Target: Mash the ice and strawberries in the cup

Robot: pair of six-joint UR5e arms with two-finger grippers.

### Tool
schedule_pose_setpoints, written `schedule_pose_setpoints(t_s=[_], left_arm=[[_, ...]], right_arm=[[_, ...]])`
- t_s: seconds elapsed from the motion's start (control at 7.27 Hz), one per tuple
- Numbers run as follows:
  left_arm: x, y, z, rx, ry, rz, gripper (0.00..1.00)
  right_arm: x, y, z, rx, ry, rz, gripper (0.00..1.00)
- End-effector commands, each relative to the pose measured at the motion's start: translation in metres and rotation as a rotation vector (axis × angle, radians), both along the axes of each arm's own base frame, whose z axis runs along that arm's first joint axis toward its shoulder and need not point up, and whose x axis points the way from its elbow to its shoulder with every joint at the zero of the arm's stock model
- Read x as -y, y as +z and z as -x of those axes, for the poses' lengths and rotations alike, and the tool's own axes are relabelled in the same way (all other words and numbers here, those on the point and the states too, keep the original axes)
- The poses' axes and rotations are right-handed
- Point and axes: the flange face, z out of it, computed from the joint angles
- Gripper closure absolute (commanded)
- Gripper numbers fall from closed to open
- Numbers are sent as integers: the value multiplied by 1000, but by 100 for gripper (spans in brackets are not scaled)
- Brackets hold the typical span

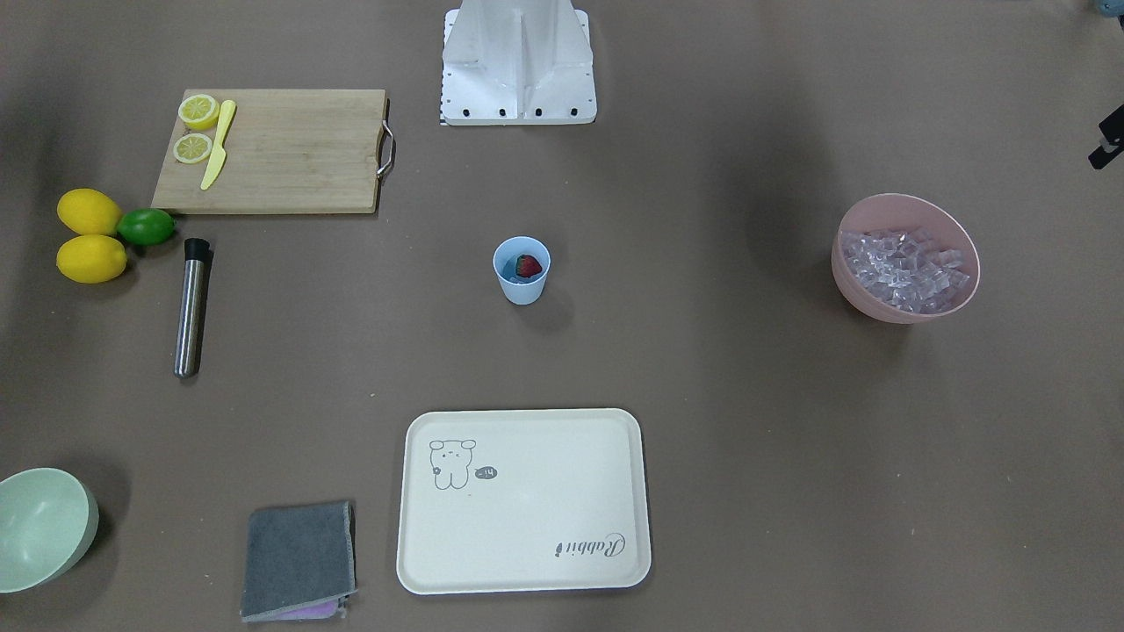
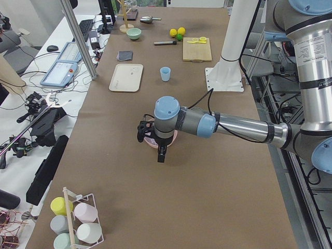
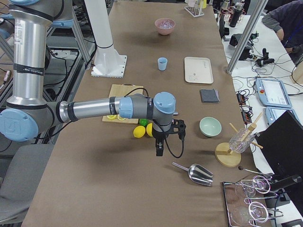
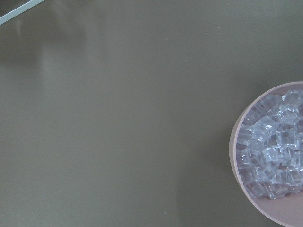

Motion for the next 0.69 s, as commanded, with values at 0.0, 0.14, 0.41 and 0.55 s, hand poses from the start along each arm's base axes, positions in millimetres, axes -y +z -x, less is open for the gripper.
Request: schedule_pose_setpoints(t_s=[0.0,0.14,0.41,0.55], left_arm=[[1,10,0,2,0,19,2],[0,11,0,2,0,22,2],[0,16,0,3,1,27,2],[0,15,0,3,1,27,2]], right_arm=[[-5,0,-1,30,19,21,0],[-6,2,-1,33,13,15,0],[1,-4,1,48,9,-12,0],[1,-5,1,47,9,-15,0]])
